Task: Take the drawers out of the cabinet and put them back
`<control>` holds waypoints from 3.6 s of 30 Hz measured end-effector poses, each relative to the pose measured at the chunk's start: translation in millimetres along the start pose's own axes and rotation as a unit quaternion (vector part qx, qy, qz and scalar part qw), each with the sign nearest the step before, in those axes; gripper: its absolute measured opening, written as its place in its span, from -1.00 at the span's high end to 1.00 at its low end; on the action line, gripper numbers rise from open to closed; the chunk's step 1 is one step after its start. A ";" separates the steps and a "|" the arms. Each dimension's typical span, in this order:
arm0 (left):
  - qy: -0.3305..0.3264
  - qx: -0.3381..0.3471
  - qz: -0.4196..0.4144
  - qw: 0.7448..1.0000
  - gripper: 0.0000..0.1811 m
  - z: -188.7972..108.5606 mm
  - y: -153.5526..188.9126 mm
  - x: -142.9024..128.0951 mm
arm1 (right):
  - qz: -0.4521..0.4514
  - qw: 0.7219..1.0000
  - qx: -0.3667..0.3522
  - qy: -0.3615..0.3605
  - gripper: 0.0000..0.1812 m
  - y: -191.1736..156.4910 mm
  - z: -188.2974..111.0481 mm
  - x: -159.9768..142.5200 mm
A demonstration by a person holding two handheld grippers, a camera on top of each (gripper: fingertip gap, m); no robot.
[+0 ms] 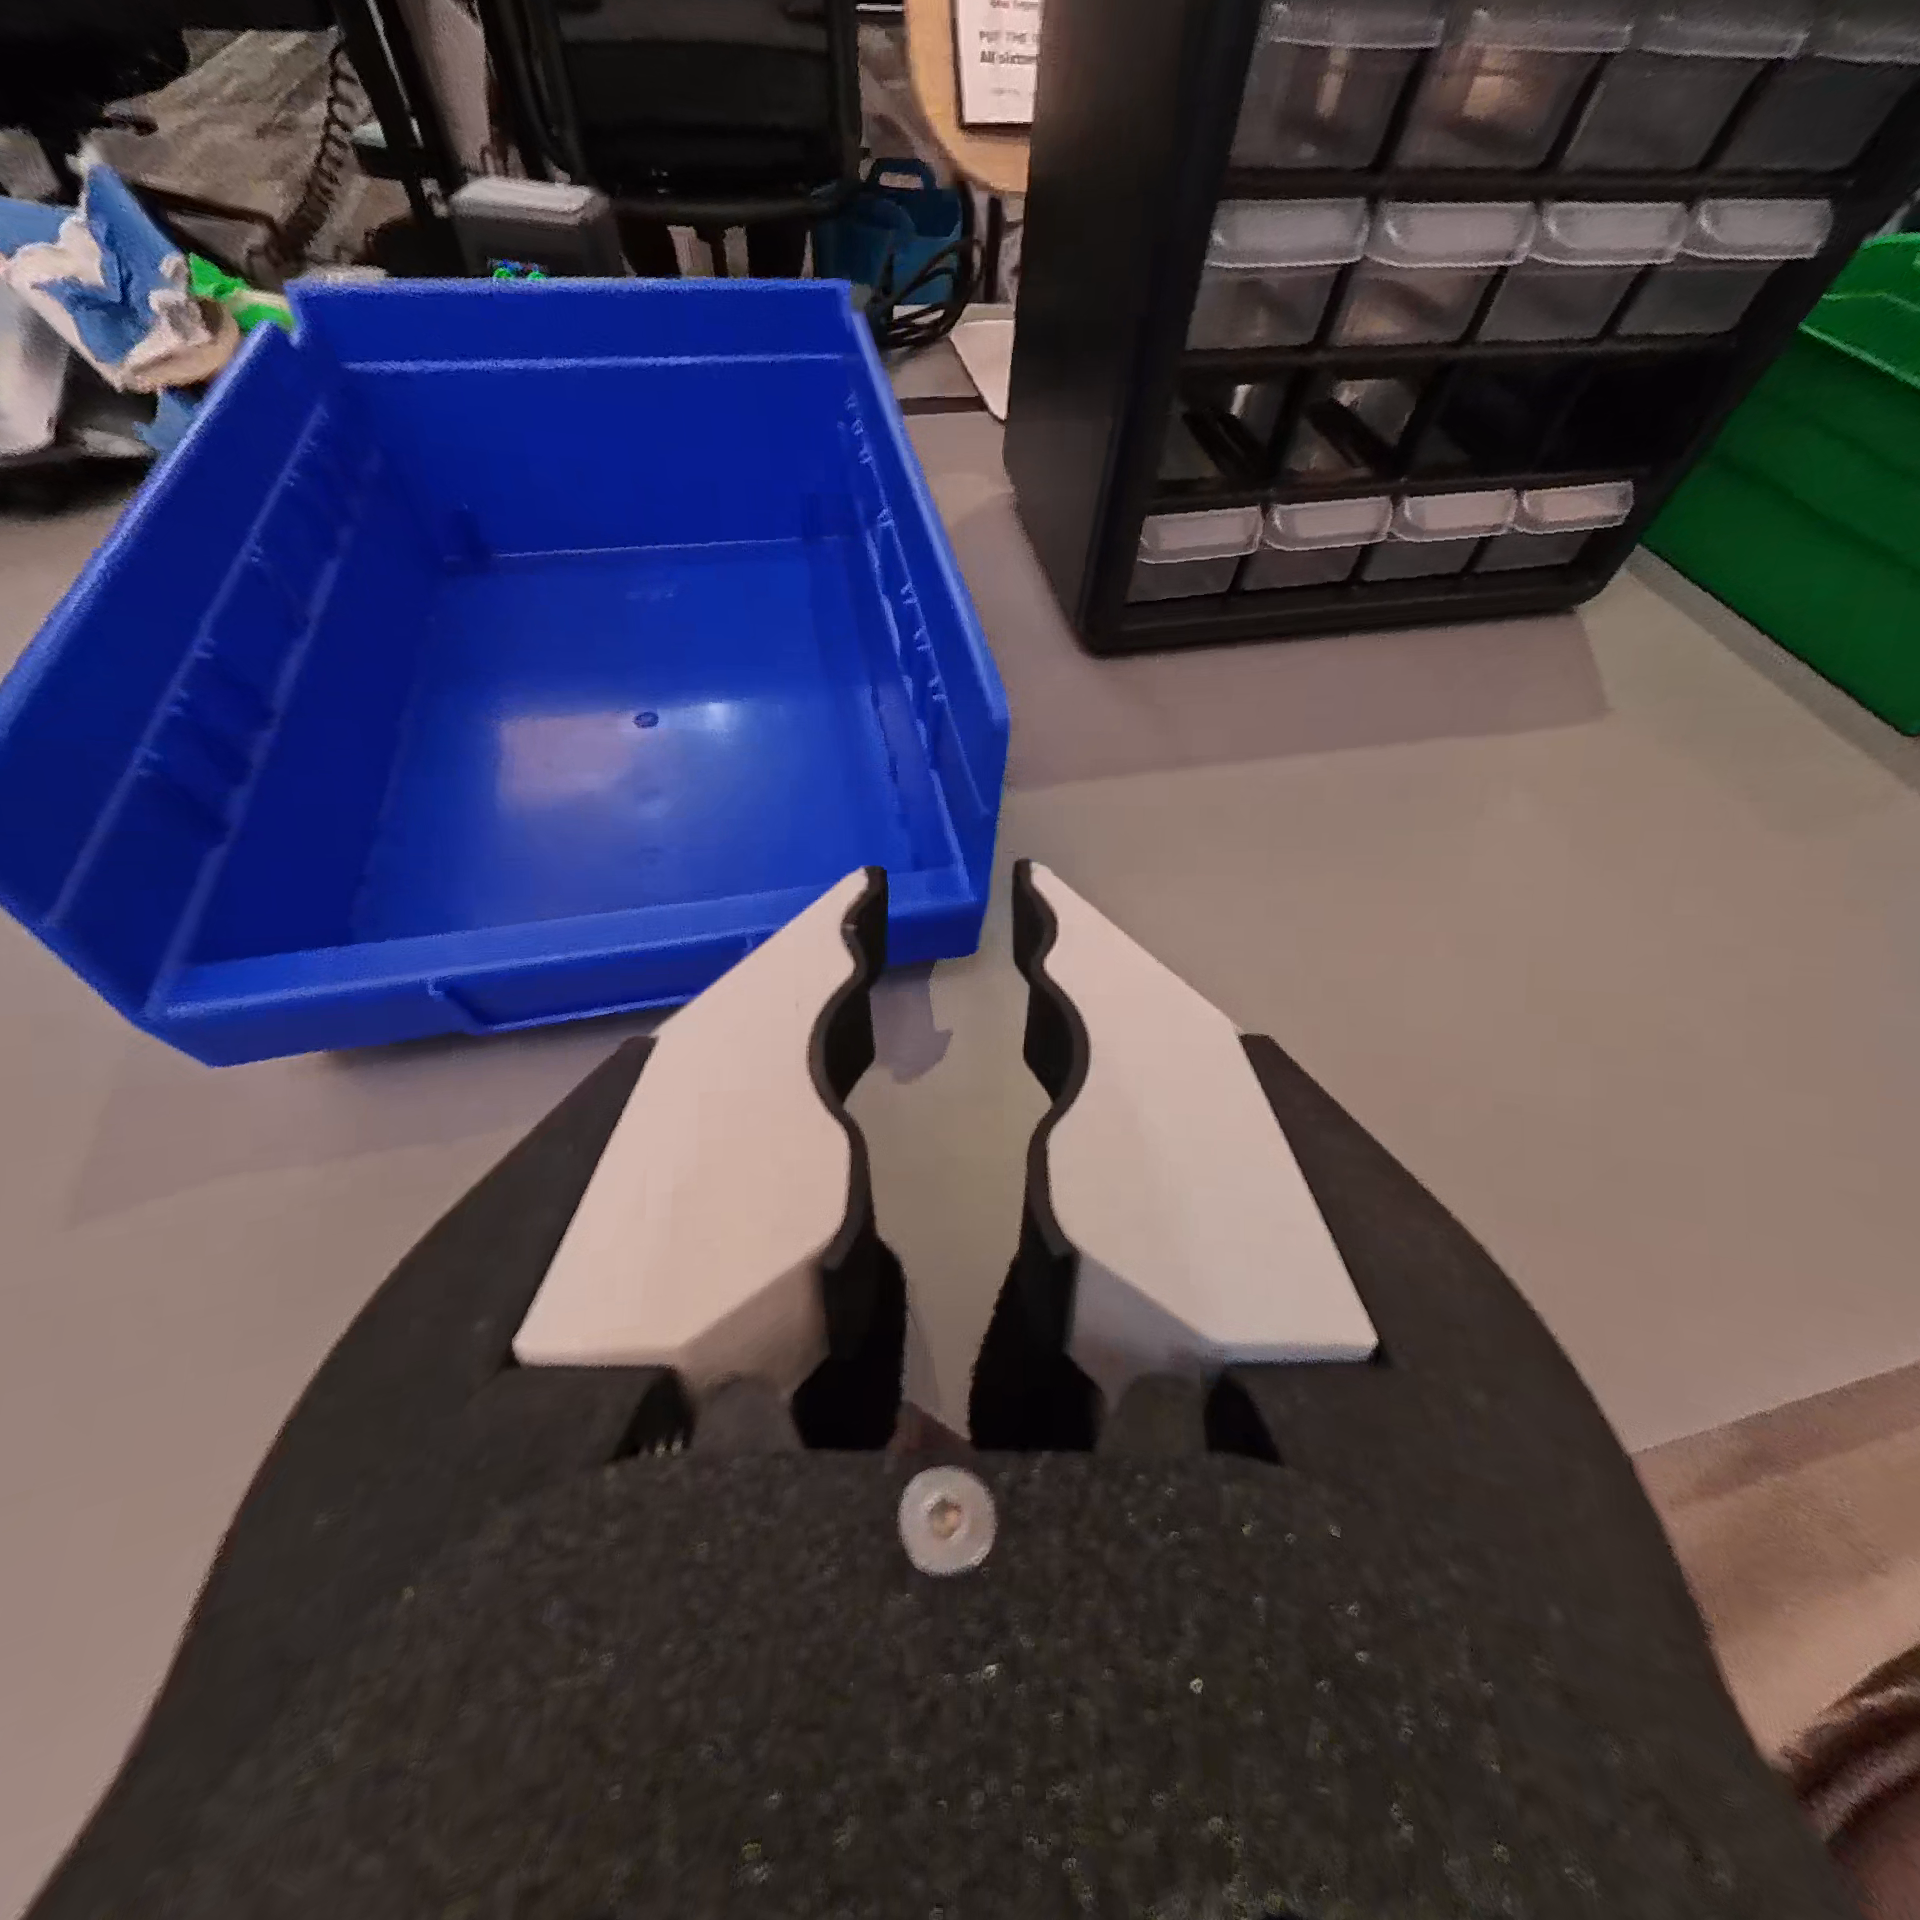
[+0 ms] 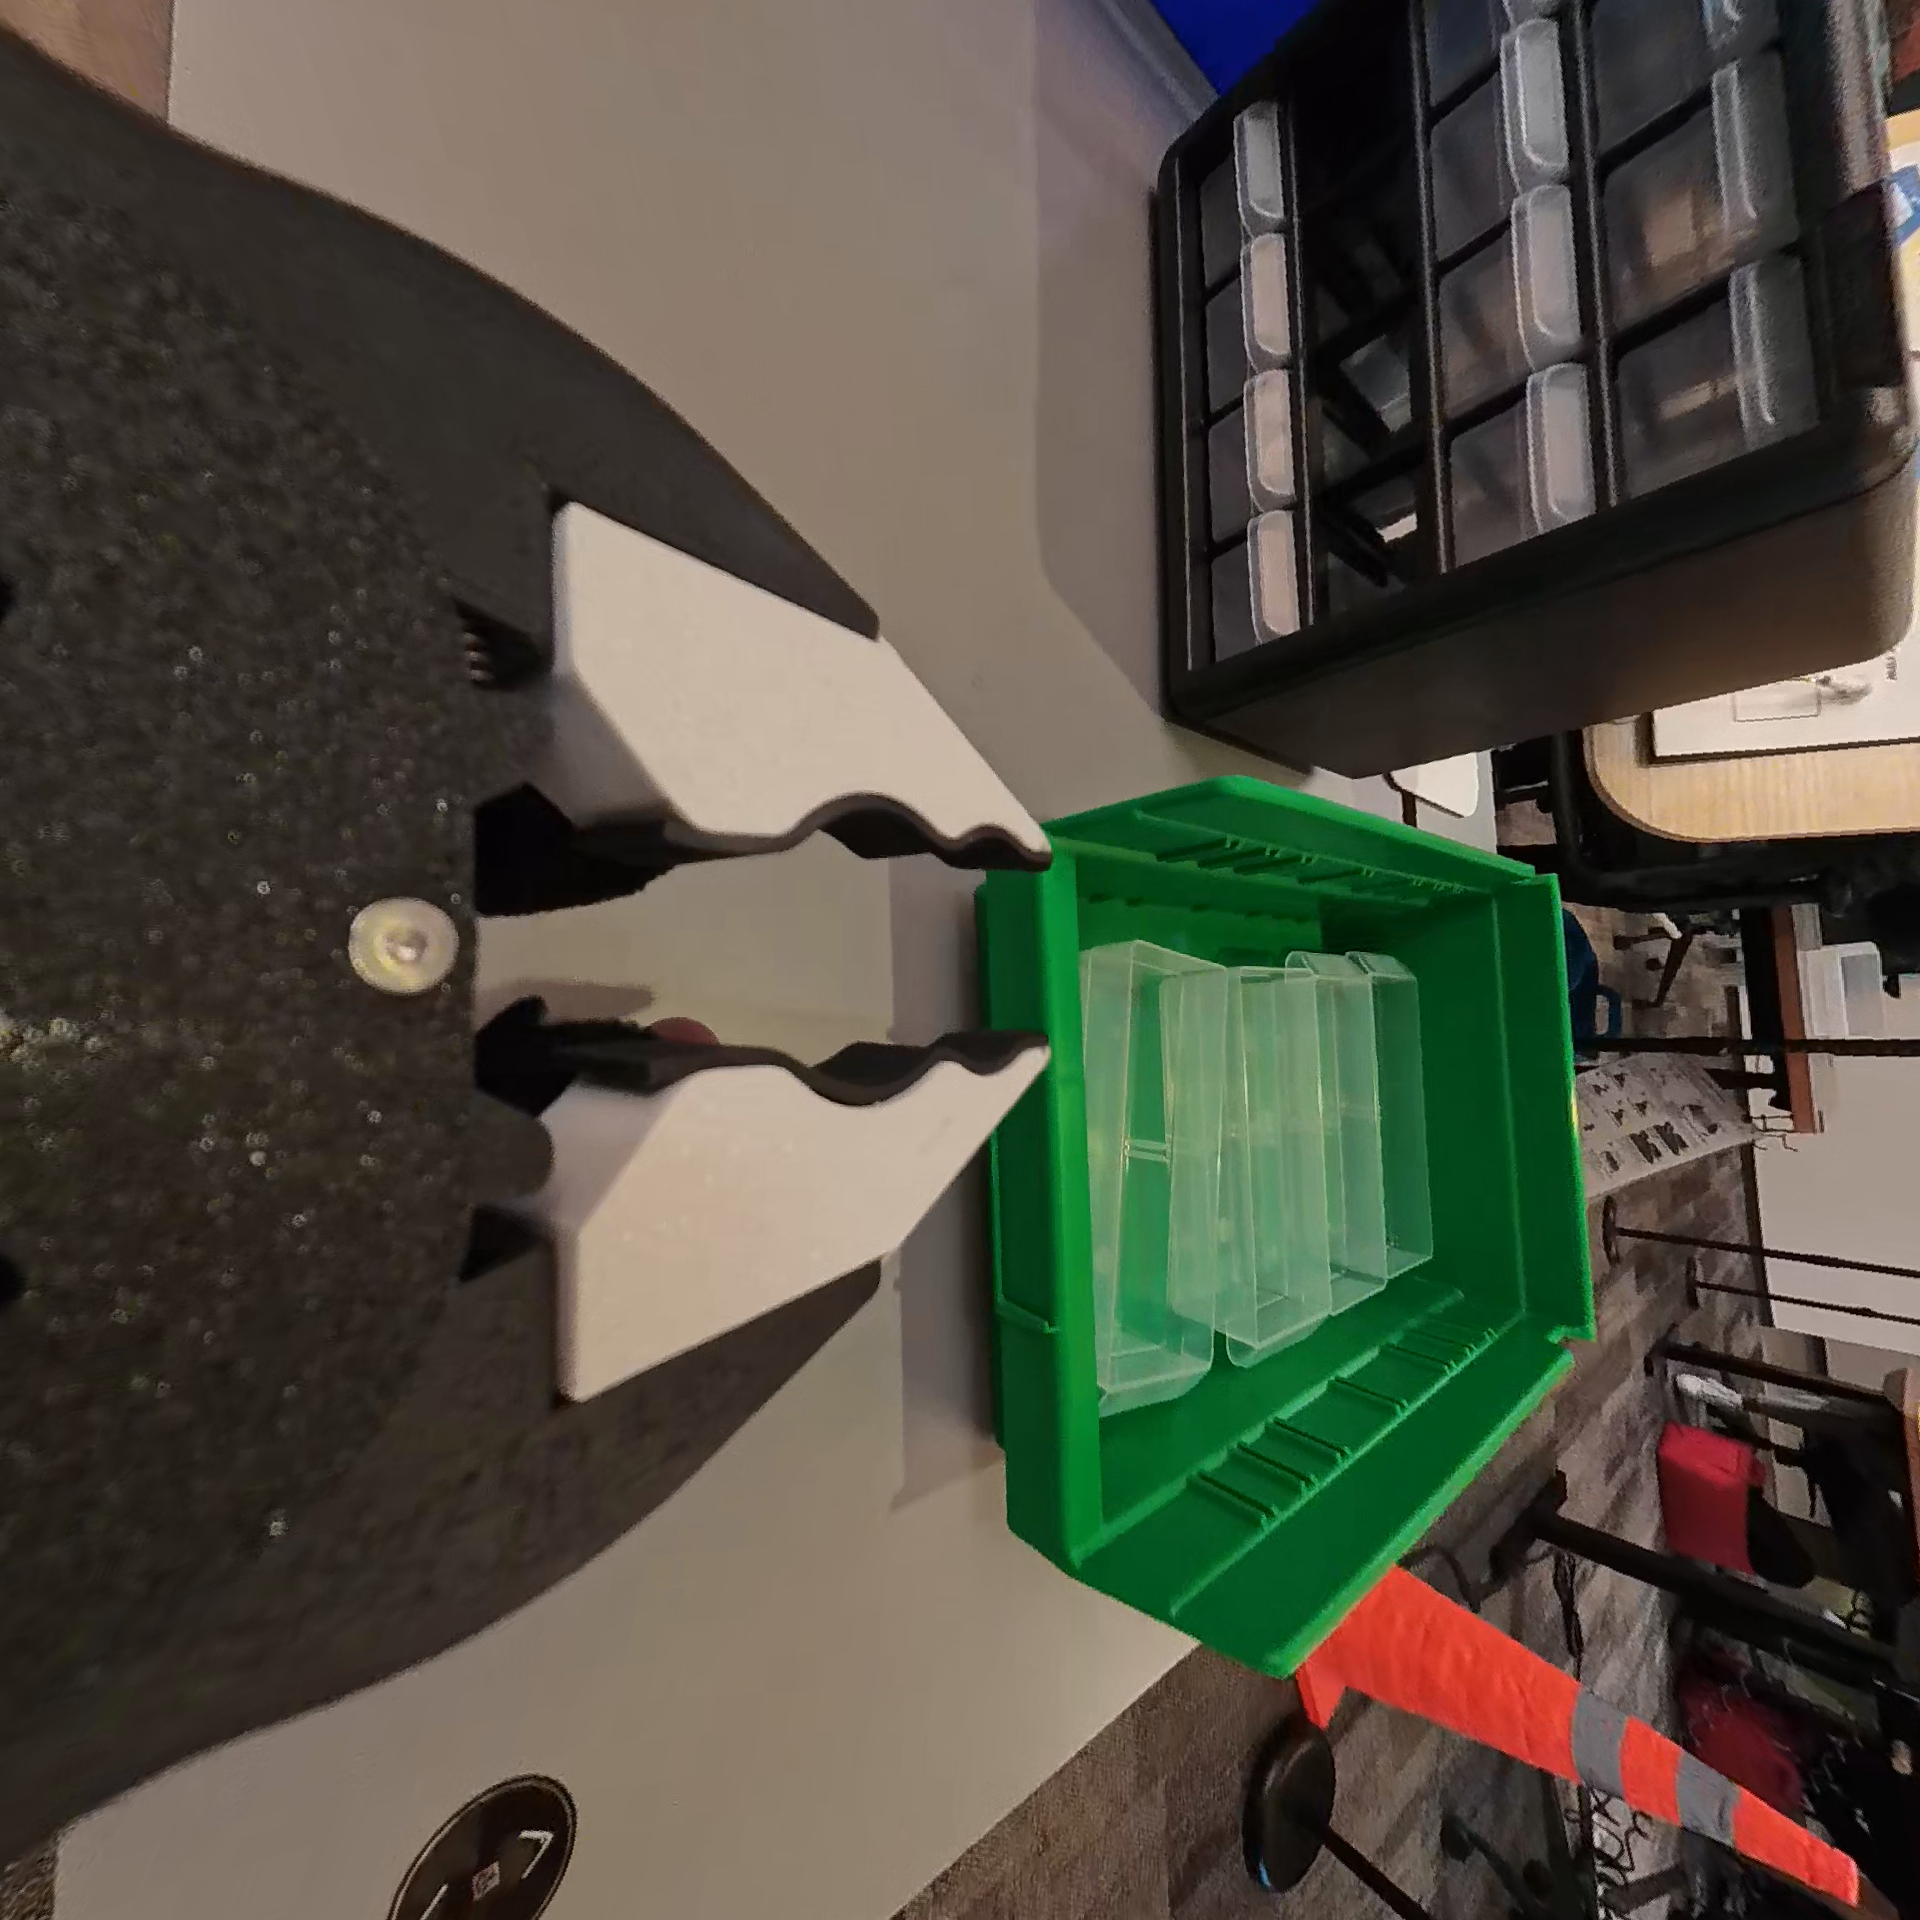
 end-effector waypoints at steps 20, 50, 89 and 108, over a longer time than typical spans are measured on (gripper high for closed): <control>-0.040 -0.195 0.070 0.977 0.20 192.7 359.1 129.6 | 0.057 0.992 -0.075 0.087 0.67 51.1 -19.1 26.2; -0.032 -0.255 0.222 0.940 0.96 105.2 201.5 42.0 | -0.032 0.966 -0.034 0.255 0.71 2.6 -60.5 45.9; -0.117 0.036 -0.169 0.978 0.98 52.8 -178.5 -24.5 | -0.187 0.913 0.240 -0.272 0.45 -403.4 86.3 -36.4; 0.094 0.174 -0.119 0.973 0.93 -28.4 -131.6 70.7 | -0.064 0.966 0.217 -0.124 0.94 -422.6 78.5 41.8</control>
Point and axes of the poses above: each gripper's, where its closed fingertips meet, z out along the fingers, x out of its top, y = z × x across the jaws, the point moved 10 cm from there along -z, back along the fingers, and after that the axes turned 12 degrees about z, right-handed, at the moved point
